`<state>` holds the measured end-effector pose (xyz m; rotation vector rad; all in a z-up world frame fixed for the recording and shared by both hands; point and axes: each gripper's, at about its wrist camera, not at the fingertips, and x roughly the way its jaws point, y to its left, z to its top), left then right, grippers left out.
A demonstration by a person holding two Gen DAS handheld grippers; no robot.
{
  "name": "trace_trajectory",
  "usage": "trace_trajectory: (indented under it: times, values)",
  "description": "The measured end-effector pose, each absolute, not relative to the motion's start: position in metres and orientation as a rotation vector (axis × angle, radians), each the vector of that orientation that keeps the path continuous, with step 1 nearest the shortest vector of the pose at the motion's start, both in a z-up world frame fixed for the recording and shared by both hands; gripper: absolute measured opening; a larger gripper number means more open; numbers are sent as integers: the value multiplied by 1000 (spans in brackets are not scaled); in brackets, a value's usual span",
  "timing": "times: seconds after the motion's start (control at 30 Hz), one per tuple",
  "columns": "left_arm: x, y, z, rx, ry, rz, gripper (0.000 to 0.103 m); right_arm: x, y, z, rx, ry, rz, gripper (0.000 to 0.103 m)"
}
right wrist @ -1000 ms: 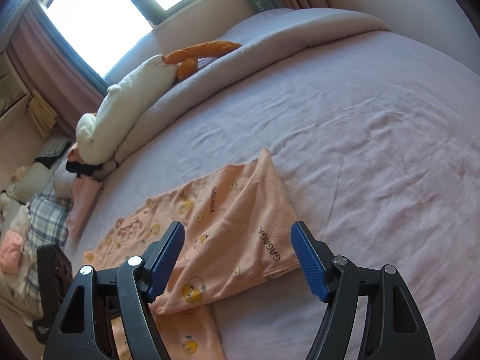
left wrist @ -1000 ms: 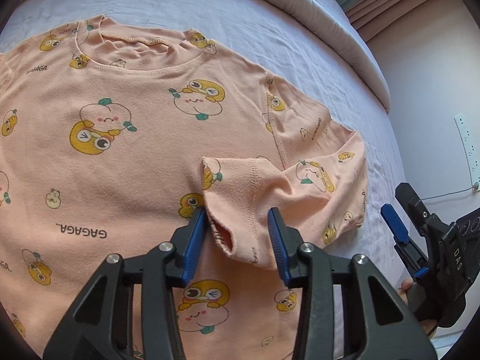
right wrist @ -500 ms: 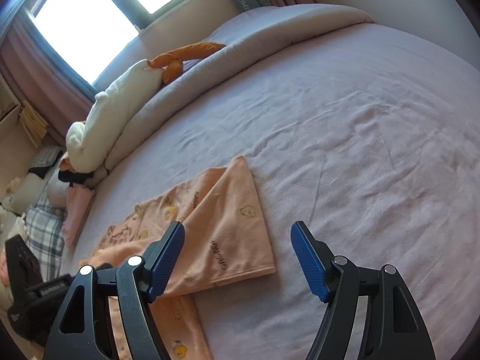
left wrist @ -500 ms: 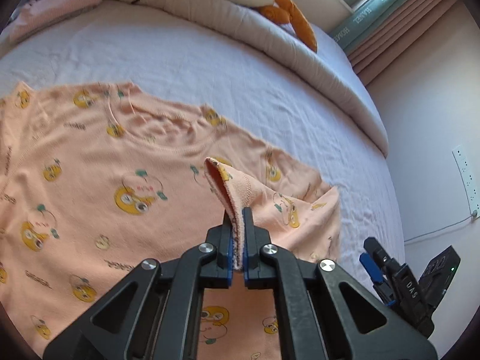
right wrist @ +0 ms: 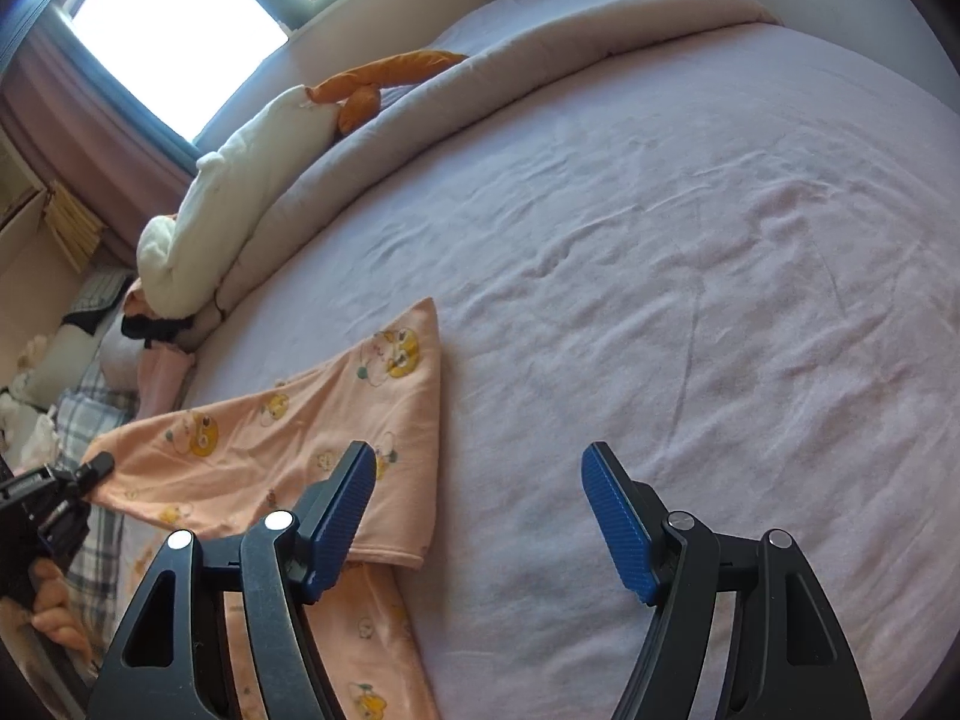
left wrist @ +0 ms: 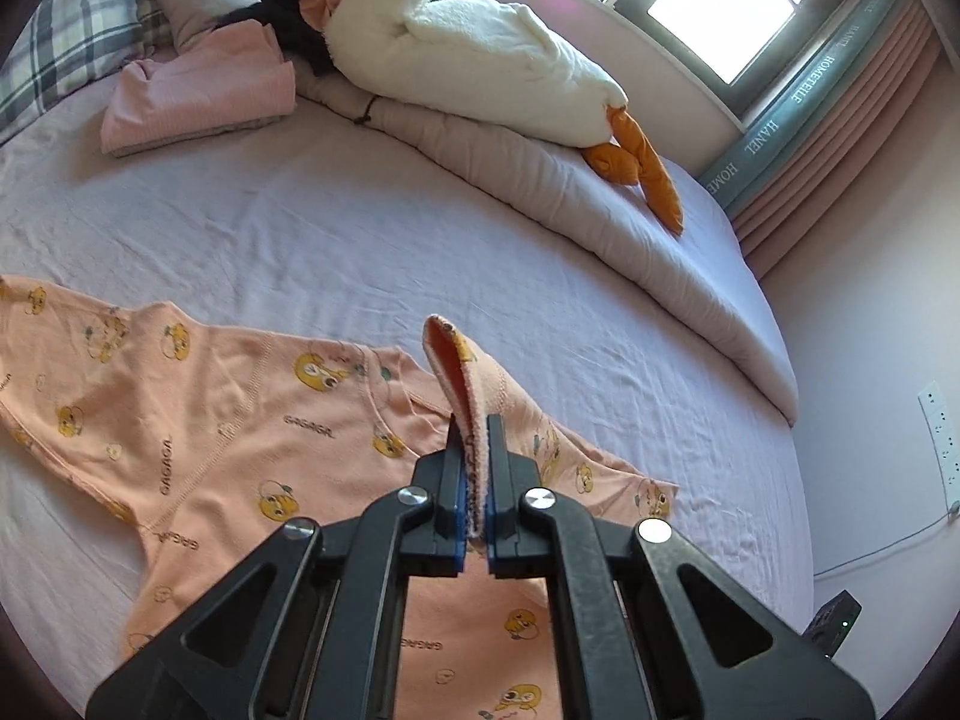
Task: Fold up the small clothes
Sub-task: 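Lift the side edge with the left gripper and fold it over the body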
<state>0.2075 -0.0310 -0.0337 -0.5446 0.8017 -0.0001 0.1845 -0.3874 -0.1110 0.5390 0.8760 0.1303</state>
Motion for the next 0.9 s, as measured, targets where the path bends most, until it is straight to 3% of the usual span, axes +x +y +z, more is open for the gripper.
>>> trace_trajectory:
  times: [0.27, 0.4, 0.73, 0.9]
  values:
    - [203, 0, -27, -538, 775, 75, 3, 195, -355, -118, 509, 927, 243, 72]
    - [202, 18, -27, -562, 763, 121, 3, 196, -338, -120, 459, 944, 284, 63]
    - [201, 41, -33, -549, 770, 175, 3, 199, -306, -130, 298, 1000, 301, 23]
    - [195, 45, -35, -531, 766, 190, 3, 196, -310, -132, 284, 997, 291, 16]
